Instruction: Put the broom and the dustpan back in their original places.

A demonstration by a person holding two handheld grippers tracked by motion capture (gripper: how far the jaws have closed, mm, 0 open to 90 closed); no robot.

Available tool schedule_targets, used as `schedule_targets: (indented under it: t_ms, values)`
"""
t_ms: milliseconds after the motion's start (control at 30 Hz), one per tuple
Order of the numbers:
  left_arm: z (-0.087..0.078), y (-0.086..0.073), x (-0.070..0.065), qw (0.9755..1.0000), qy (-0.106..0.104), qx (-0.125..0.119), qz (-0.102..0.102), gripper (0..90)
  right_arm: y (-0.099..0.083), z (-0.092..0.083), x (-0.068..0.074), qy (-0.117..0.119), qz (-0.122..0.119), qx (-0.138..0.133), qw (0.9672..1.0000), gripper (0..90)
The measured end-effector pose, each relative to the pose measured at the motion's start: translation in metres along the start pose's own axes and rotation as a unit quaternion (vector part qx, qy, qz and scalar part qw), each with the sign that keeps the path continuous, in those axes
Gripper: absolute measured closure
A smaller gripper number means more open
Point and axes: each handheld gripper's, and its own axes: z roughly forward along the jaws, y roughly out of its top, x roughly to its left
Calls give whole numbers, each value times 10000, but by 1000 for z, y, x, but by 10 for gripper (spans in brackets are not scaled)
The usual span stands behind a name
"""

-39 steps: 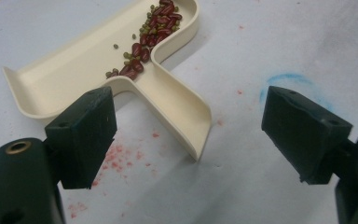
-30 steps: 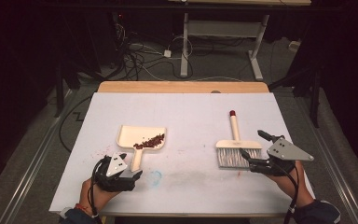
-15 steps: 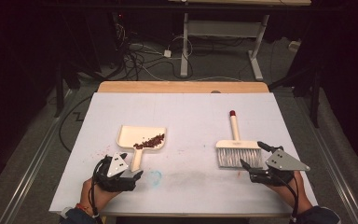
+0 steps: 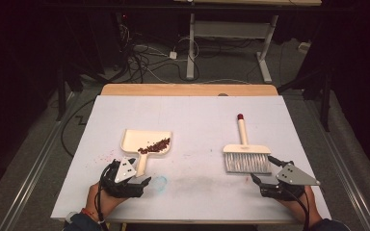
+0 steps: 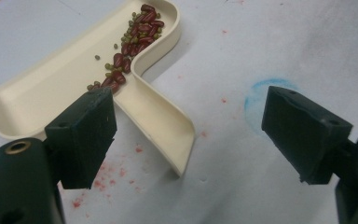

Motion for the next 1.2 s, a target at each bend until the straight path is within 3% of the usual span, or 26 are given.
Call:
schedule_targets:
  t_ms: [200, 633, 1200]
  values:
    - [0, 1, -1, 10000, 8, -10, -14, 177, -2, 1, 1, 48, 51, 31, 10000, 186]
    - [0, 0, -1, 10000, -25, -13, 5, 177, 7, -12, 2, 38, 57, -329, 9994, 189]
    - [2, 0, -1, 9999, -59, -9, 136, 177, 10, -14, 2, 31, 37, -329, 9994, 189]
